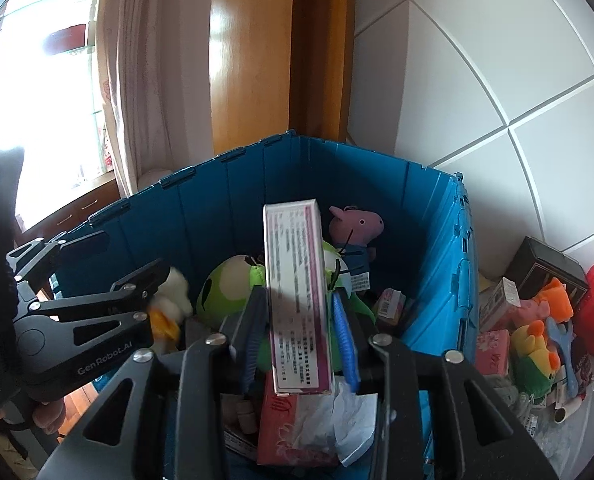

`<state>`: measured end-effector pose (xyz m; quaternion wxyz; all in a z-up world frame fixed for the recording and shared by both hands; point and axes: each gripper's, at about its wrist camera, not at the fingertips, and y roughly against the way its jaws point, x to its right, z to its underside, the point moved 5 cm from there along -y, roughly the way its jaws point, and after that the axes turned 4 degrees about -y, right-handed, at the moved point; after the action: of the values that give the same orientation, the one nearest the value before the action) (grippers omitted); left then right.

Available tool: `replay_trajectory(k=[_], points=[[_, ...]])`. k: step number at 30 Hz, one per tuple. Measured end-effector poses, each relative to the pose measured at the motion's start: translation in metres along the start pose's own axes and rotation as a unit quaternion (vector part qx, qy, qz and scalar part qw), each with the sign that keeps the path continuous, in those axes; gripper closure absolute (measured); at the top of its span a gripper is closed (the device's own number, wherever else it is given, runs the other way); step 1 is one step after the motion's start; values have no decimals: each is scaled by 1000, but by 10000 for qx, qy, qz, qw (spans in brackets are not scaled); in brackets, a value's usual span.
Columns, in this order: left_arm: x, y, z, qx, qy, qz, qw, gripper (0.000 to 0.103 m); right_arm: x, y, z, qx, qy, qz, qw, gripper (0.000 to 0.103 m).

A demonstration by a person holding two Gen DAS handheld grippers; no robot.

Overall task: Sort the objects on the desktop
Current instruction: 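Lower both tools into the crate and open them to drop bear and box, then move both tools back over the pile on the bed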

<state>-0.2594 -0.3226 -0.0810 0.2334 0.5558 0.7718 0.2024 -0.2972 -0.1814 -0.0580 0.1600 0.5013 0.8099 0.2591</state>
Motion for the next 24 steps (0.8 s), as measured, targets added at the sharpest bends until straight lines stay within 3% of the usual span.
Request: replay_trajectory(k=[1, 3, 9, 12, 24], points=[[-1, 1, 1, -4, 14, 6, 10000, 28, 0, 1, 0, 13, 4, 34, 10000, 23], [-2, 3, 3, -19, 45, 13, 10000, 26, 0, 4, 0, 60, 23, 100, 9999, 14], [-7, 11, 10, -45, 122, 10, 9999, 26, 4, 18, 2, 149, -22, 180, 9997, 12], [-8, 18, 13, -39, 149, -1, 9999, 25, 6, 24, 5, 162, -63, 222, 9996, 0], [2, 58, 29, 30, 220, 56, 9997, 24, 16, 62, 23, 253, -118, 306, 9991, 0]])
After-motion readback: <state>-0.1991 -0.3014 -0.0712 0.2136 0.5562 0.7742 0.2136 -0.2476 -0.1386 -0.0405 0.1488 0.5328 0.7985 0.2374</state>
